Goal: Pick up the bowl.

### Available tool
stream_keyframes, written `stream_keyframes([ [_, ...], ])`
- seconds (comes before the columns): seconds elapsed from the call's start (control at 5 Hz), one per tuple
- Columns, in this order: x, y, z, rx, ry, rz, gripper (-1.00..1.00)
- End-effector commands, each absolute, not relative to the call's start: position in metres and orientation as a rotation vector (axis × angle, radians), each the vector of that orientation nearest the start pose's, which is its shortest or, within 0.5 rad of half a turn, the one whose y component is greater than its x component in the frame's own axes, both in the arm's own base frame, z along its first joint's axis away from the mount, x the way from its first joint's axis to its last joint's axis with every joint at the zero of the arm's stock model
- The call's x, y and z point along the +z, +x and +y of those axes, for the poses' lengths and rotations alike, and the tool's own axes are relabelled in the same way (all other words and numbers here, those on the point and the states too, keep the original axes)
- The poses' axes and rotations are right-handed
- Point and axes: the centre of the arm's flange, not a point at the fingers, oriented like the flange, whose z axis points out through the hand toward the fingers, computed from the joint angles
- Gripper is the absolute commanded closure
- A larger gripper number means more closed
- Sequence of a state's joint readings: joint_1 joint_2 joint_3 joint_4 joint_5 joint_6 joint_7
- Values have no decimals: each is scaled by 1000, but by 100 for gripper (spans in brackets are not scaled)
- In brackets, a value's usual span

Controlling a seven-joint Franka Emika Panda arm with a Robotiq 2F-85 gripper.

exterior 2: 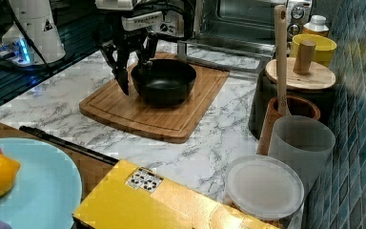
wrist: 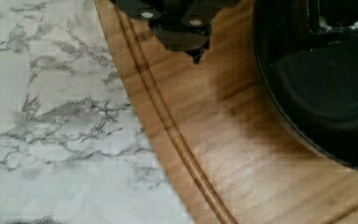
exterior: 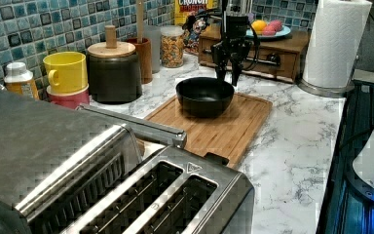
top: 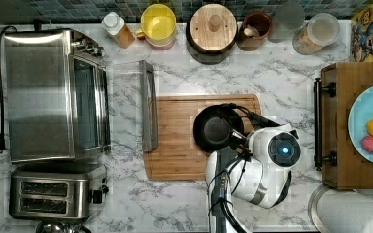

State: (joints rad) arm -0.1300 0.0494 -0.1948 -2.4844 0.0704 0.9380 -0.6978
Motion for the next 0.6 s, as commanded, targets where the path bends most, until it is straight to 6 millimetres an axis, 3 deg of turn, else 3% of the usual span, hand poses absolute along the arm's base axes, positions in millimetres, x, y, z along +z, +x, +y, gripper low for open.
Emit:
stream_keyframes([
  [0.2, 263, 452, -139, 17, -2996, 789, 100],
  [0.6, 262, 459, -141, 50, -2989, 840, 100],
])
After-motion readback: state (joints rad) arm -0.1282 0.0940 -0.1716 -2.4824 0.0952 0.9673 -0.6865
